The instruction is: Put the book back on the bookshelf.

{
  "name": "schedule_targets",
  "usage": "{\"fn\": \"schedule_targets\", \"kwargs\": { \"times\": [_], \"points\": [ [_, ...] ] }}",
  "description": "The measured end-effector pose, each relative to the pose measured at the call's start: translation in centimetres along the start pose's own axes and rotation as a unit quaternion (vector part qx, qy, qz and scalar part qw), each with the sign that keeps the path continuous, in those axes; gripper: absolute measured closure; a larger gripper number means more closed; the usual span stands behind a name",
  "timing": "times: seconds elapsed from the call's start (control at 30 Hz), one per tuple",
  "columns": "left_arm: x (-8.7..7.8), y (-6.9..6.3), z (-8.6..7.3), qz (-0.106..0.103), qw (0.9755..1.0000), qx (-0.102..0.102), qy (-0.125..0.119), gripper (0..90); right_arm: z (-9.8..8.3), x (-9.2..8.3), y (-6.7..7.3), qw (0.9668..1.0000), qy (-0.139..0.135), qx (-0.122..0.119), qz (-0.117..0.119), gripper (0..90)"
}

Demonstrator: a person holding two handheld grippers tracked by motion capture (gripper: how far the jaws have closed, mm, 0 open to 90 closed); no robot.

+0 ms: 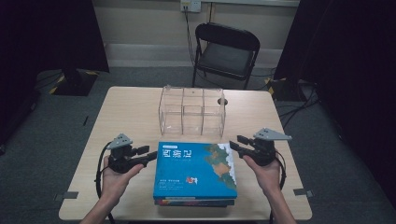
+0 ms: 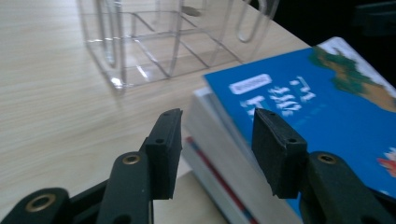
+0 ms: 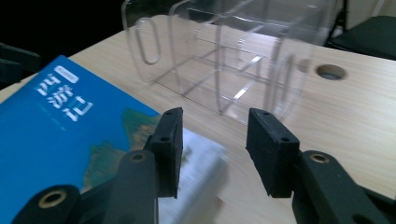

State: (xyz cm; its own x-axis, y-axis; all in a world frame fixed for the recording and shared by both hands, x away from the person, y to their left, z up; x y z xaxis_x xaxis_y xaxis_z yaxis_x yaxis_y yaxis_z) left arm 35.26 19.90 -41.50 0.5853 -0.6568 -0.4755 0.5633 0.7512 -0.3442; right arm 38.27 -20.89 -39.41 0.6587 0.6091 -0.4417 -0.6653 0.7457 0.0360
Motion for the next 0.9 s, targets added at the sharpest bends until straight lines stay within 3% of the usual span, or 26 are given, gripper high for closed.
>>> {"fn": "schedule_targets", "kwargs": {
  "times": [0.1,0.3,0.37,0.43,0.53,0.57,0.67,0.83,0.9],
  "points": [
    [0.6,-0.5,-0.4,-0.006,0.9999,0.003,0.01,53.8,0.1,2.3,1.1,0.9995,0.016,-0.015,0.023,56.2],
    [1.7,-0.8,-0.7,-0.016,0.9995,0.003,0.027,57.8,-0.8,4.4,0.7,0.9984,0.045,-0.012,0.032,46.7],
    [1.7,-0.8,-0.6,-0.014,0.9995,0.008,0.026,57.4,-0.8,4.5,0.5,0.9984,0.044,-0.008,0.035,46.9],
    [1.8,-0.6,-0.6,-0.022,0.9993,0.005,0.029,57.5,-0.9,4.6,0.6,0.9982,0.043,-0.02,0.036,47.8],
    [2.0,-0.5,-0.5,-0.024,0.9992,-0.001,0.033,57.6,-1.3,4.6,0.4,0.9984,0.037,-0.011,0.042,48.2],
    [2.1,-0.4,-0.3,-0.023,0.999,0.006,0.037,57.6,-1.5,4.6,0.3,0.9986,0.032,-0.006,0.042,48.2],
    [2.3,-0.4,-0.1,-0.023,0.999,0.005,0.038,57.8,-1.8,4.5,0.3,0.9987,0.026,-0.004,0.043,48.3],
    [3.2,-0.1,0.6,-0.022,0.9988,0.006,0.044,59.3,-1.7,4.1,0.3,0.9983,0.033,-0.026,0.04,50.3],
    [3.4,0.0,0.8,-0.025,0.9985,0.008,0.047,59.7,-1.8,3.8,0.4,0.9978,0.033,-0.027,0.051,58.0]
  ]
}}
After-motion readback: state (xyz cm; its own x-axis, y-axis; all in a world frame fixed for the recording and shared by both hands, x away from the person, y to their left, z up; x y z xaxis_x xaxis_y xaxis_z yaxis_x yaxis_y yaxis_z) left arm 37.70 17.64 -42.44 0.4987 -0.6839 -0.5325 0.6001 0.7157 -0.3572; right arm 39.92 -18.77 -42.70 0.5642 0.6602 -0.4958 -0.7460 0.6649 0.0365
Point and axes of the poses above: each handheld gripper's, and its own axes: x roughly forward along the jaws, z roughly out of its top, y roughly to its left, the point moved 1 cm from there along x, roughly forward along the jaws, and after that the axes turned 5 degrees about -x, right-handed, at the moved point
